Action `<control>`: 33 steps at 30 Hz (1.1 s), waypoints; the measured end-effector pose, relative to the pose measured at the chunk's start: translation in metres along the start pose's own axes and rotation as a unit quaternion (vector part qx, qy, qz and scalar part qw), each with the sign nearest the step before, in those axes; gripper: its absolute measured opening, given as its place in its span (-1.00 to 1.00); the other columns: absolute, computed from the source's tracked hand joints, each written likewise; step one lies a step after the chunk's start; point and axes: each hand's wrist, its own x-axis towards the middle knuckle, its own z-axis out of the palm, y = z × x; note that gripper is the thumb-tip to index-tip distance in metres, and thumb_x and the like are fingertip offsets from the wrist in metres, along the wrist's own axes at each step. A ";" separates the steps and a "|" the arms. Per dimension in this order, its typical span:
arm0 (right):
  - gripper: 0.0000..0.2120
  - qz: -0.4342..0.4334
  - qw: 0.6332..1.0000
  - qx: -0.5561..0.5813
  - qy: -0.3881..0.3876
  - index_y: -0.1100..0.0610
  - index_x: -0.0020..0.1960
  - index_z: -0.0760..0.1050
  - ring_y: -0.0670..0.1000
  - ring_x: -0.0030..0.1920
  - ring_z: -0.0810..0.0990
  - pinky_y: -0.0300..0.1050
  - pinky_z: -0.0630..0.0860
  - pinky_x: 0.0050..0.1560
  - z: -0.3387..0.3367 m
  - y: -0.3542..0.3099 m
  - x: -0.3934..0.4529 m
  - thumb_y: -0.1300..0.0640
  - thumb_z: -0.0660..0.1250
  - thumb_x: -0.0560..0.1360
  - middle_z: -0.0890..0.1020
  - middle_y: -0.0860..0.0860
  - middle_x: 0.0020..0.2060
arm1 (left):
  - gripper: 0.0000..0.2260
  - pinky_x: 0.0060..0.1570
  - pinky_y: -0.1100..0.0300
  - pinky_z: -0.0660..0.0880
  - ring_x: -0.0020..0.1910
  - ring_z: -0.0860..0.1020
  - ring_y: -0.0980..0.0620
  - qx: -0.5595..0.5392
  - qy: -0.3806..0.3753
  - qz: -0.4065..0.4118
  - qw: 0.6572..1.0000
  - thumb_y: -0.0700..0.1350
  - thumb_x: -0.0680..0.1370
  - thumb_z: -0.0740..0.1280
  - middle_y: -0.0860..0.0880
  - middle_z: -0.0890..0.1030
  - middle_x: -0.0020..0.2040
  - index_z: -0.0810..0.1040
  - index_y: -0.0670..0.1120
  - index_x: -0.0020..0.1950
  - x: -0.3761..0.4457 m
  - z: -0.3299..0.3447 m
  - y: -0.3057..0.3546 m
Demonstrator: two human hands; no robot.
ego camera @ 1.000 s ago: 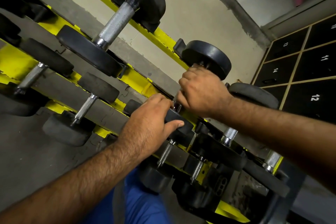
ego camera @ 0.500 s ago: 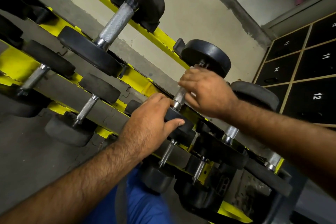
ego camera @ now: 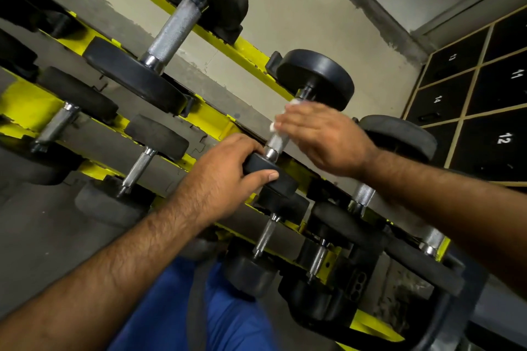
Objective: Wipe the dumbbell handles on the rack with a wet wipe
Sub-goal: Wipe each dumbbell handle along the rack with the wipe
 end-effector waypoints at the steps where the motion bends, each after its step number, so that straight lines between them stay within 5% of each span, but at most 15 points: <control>1: -0.62 0.017 1.000 -0.003 0.018 0.18 0.40 0.48 0.13 0.44 0.41 0.16 0.29 0.47 0.003 -0.001 -0.002 0.21 0.26 0.59 0.54 0.11 0.36 | -0.49 -0.01 0.04 0.53 -0.02 0.52 0.10 -0.004 0.001 0.000 1.000 0.37 0.38 0.26 0.11 0.51 0.01 0.56 0.03 0.11 0.001 -0.001 -0.003; 5: -0.52 -0.101 0.994 0.019 -0.024 0.18 0.44 0.44 0.14 0.47 0.38 0.18 0.24 0.49 0.023 -0.017 -0.007 0.26 0.28 0.52 0.49 0.10 0.40 | -0.50 -0.01 0.28 0.47 -0.01 0.53 0.13 -0.008 -0.008 0.008 1.000 0.35 0.37 0.27 0.10 0.54 -0.01 0.58 0.02 0.09 0.004 -0.003 -0.008; 9: -0.61 -0.001 0.998 -0.029 0.062 0.19 0.40 0.49 0.14 0.43 0.43 0.14 0.25 0.49 0.016 0.006 0.000 0.25 0.20 0.59 0.54 0.12 0.35 | -0.59 -0.17 0.48 0.34 -0.06 0.49 0.27 -0.037 -0.003 0.008 0.999 0.27 0.38 0.37 0.12 0.55 -0.03 0.60 0.03 0.08 0.005 -0.004 -0.012; 13: -0.61 -0.092 0.996 -0.003 -0.009 0.17 0.36 0.53 0.13 0.39 0.48 0.12 0.22 0.50 0.024 -0.017 0.005 0.21 0.23 0.55 0.57 0.09 0.32 | -0.53 -0.12 0.50 0.36 -0.05 0.49 0.30 -0.053 0.003 0.010 0.999 0.29 0.35 0.35 0.09 0.58 -0.01 0.62 0.01 0.10 0.006 -0.006 -0.014; 16: -0.62 -0.025 0.999 -0.012 0.039 0.17 0.31 0.56 0.13 0.34 0.52 0.12 0.32 0.45 0.011 -0.002 0.008 0.24 0.17 0.55 0.61 0.09 0.27 | -0.56 -0.14 0.51 0.36 -0.03 0.48 0.33 -0.064 0.015 0.019 0.998 0.27 0.37 0.35 0.12 0.56 -0.01 0.60 0.01 0.09 0.003 -0.006 -0.015; 23: -0.66 0.034 0.996 0.002 0.077 0.19 0.19 0.63 0.14 0.23 0.61 0.09 0.43 0.35 0.000 -0.012 0.014 0.28 0.21 0.50 0.68 0.11 0.14 | -0.42 0.18 0.23 0.45 0.14 0.51 0.18 -0.029 -0.059 0.029 0.997 0.17 0.25 0.44 0.13 0.52 0.13 0.54 0.04 0.24 0.010 -0.016 -0.028; 33: -0.70 0.090 0.976 0.119 0.156 0.14 0.09 0.64 0.07 0.13 0.62 0.04 0.51 0.25 -0.003 -0.015 0.014 0.32 0.20 0.50 0.69 0.02 0.03 | -0.49 -0.03 -0.05 0.56 -0.02 0.59 0.02 -0.059 -0.060 0.029 0.996 0.15 0.20 0.53 0.05 0.62 -0.02 0.55 -0.02 0.06 0.028 -0.007 -0.052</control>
